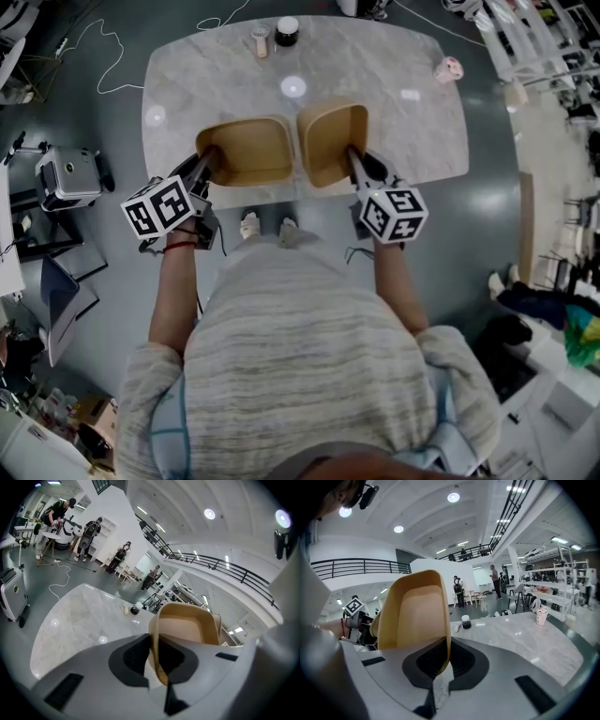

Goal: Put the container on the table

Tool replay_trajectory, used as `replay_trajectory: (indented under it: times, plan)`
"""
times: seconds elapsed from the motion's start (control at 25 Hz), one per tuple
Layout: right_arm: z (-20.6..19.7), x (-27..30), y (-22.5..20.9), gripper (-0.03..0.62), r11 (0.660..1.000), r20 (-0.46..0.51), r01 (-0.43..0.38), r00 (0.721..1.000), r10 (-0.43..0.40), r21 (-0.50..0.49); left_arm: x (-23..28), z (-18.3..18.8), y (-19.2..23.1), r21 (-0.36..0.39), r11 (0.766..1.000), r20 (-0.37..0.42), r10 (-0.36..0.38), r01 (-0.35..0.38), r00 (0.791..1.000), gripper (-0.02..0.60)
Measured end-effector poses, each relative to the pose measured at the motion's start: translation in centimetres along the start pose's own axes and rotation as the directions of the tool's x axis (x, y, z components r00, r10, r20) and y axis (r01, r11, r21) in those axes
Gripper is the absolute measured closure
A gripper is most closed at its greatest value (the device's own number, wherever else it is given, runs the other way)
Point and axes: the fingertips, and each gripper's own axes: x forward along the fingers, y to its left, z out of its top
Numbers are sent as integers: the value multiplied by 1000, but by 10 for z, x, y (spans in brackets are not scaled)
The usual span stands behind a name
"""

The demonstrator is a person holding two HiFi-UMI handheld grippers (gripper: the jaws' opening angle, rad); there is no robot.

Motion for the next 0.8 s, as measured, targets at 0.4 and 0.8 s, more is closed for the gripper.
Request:
replay_trajectory:
  times: [0.4, 0.8]
  plan:
    - [-27, 48, -20, 588, 999, -120, 39, 992, -42, -24, 2, -6, 23, -18, 999, -23, 27, -27, 999, 551]
    - [-90, 97, -38, 588, 994, -294, 88, 950, -102, -59, 7, -18, 59, -30, 997, -53, 69, -70, 996, 551]
